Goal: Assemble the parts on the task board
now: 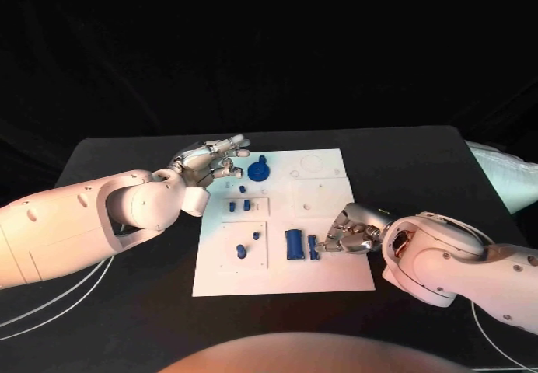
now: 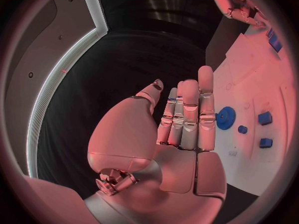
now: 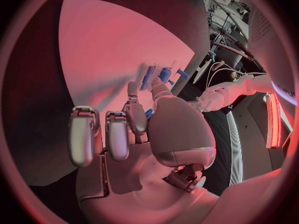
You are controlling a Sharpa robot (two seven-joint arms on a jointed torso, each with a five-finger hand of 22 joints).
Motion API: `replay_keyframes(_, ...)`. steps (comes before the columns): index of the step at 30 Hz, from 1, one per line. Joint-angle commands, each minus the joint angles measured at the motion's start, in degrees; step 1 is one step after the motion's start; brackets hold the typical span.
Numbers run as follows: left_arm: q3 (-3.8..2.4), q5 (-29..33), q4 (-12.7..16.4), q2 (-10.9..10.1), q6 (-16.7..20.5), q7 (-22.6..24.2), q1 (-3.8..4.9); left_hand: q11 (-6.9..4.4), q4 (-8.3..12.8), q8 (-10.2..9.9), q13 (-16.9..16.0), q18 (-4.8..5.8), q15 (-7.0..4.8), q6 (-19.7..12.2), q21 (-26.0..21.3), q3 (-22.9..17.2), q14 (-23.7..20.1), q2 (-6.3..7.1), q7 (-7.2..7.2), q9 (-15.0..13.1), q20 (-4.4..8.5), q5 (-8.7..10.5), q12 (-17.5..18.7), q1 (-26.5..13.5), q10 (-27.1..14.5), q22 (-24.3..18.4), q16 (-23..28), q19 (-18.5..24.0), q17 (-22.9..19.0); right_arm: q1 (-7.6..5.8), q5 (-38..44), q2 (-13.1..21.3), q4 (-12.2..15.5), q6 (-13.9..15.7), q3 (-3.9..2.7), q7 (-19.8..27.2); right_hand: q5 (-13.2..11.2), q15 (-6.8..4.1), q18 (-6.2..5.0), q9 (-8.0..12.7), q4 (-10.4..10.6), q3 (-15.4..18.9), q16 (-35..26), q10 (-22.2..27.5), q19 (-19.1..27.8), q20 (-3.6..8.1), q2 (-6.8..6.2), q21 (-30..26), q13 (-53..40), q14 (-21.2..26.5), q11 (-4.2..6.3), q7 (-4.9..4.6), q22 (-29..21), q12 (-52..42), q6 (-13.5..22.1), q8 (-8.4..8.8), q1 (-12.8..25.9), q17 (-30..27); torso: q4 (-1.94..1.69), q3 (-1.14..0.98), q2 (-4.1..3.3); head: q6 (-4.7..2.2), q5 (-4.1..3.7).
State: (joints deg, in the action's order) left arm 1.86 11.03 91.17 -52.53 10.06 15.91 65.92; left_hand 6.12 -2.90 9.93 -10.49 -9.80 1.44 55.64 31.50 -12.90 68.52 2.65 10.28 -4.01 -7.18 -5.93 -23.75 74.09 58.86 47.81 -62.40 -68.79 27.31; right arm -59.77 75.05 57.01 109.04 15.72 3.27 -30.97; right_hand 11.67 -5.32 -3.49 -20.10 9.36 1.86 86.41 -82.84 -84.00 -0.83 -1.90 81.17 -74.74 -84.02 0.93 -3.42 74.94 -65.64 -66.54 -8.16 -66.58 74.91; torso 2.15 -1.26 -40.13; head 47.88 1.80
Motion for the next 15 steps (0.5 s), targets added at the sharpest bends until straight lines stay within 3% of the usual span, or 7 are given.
replay_keyframes(1,0.10,-0.2,-0.4,0.4,-0.7,0.5,-0.02,-0.13,0.0,0.4,0.1,-0.62,-0.10,-0.5,0.0,0.3,-0.6,-0.10,0.09,0.1,0.07,-0.26,-0.3,0.1,-0.4,-0.1,0.1,0.3,-0.2,-1.99,-14.6,0.8,-1.2,5.4,-0.25,8.0,1.0,0.85,-0.18,0.3,-0.1,0.7,-1.4,1.5,0.3,-0.53,0.16,-1.5,0.0,-4.2,-0.46,-0.64,-1.5,2.8,1.7,1.03,-0.4,6.9,-0.03,0.37,0.64,-0.62,-0.56)
replay_keyframes(4,0.28,-0.1,-1.4,0.9,-0.8,1.0,-0.07,0.04,0.0,0.5,0.3,-0.56,0.09,-0.5,-0.4,0.4,-1.6,-0.07,0.18,0.1,-0.07,-0.26,-0.2,0.1,-1.0,-0.3,0.8,0.9,-1.0,-4.23,-24.2,0.8,-3.8,6.5,-0.30,14.2,1.8,1.46,-1.02,0.7,-0.6,1.1,-3.8,4.4,2.0,-1.07,0.77,-4.4,3.8,-3.4,-1.21,-1.53,-5.6,9.6,3.9,2.17,-1.9,3.5,0.06,0.83,1.48,-1.32,-0.94)
replay_keyframes(7,0.40,-0.1,-2.8,1.6,-0.2,2.2,-0.20,0.28,0.1,0.7,1.0,-0.53,0.60,-0.8,-2.7,0.7,-5.6,0.10,0.04,0.1,-0.56,-0.13,0.7,0.2,-2.2,-1.8,4.1,4.3,-2.9,-6.27,-35.3,0.1,-7.7,7.2,-0.32,22.4,1.3,2.19,-3.05,1.1,-1.9,0.7,-10.8,11.8,6.4,-1.72,2.13,-12.1,13.9,-0.8,-2.04,-2.52,-15.7,26.5,5.9,3.22,-5.0,-5.5,0.15,1.31,2.54,-2.00,-1.30)
replay_keyframes(9,0.44,0.0,-3.9,2.1,0.3,3.3,-0.27,0.32,0.2,0.8,1.8,-0.56,0.91,-1.1,-5.4,0.8,-8.7,0.13,-0.16,0.1,-0.98,0.01,1.4,0.4,-2.2,-3.7,8.5,7.7,-5.3,-7.33,-42.5,-0.9,-10.8,7.1,-0.33,27.8,1.1,2.69,-5.56,1.4,-3.1,-0.2,-22.6,16.7,12.6,-2.26,3.14,-23.6,20.5,3.8,-2.71,-3.22,-29.6,36.1,7.4,3.95,-7.9,-19.0,0.25,1.63,3.23,-3.25,-1.43)
replay_keyframes(10,0.46,0.0,-4.5,2.4,0.6,3.9,-0.31,0.41,0.4,0.7,2.2,-0.46,1.30,-1.2,-7.2,0.7,-10.6,0.24,-0.32,0.2,-1.30,0.08,2.0,0.7,-2.2,-4.9,11.6,9.7,-6.8,-7.74,-45.8,-1.5,-12.4,7.0,-0.33,30.3,0.6,3.09,-6.70,1.6,-3.5,-0.7,-30.0,17.9,16.0,-2.61,3.52,-30.2,23.1,6.5,-3.11,-3.73,-36.8,38.9,8.0,4.20,-9.0,-26.5,0.33,1.83,3.64,-3.50,-1.47)
replay_keyframes(12,0.48,0.0,-5.8,3.0,1.5,5.2,-0.43,0.85,0.8,0.3,3.4,-0.28,2.19,-1.3,-11.0,0.4,-13.4,0.33,-0.33,0.2,-2.26,0.15,3.5,1.6,-1.6,-7.8,18.9,13.7,-10.2,-8.32,-51.5,-3.0,-15.6,6.2,-0.33,34.7,0.1,4.03,-7.04,2.3,-4.3,-1.7,-42.6,19.5,18.3,-3.51,3.64,-37.3,29.4,10.5,-4.09,-4.67,-42.4,44.9,9.1,4.45,-11.1,-37.3,0.44,2.06,4.26,-4.94,-1.65)
replay_keyframes(15,0.49,0.4,-7.7,3.8,3.3,7.4,-0.73,1.51,1.3,-0.4,5.2,0.05,3.98,-1.1,-17.0,-0.4,-15.7,0.58,-0.17,0.2,-4.04,0.16,6.2,2.8,-0.8,-12.5,28.5,19.3,-14.3,-8.79,-58.5,-5.5,-20.5,4.0,-0.34,40.0,-0.4,6.00,-6.93,3.6,-5.1,-3.8,-53.7,21.4,21.6,-5.19,3.43,-46.4,38.9,14.8,-6.06,-6.03,-48.5,53.0,10.3,4.64,-13.8,-43.1,0.65,2.16,5.01,-6.67,-1.72)
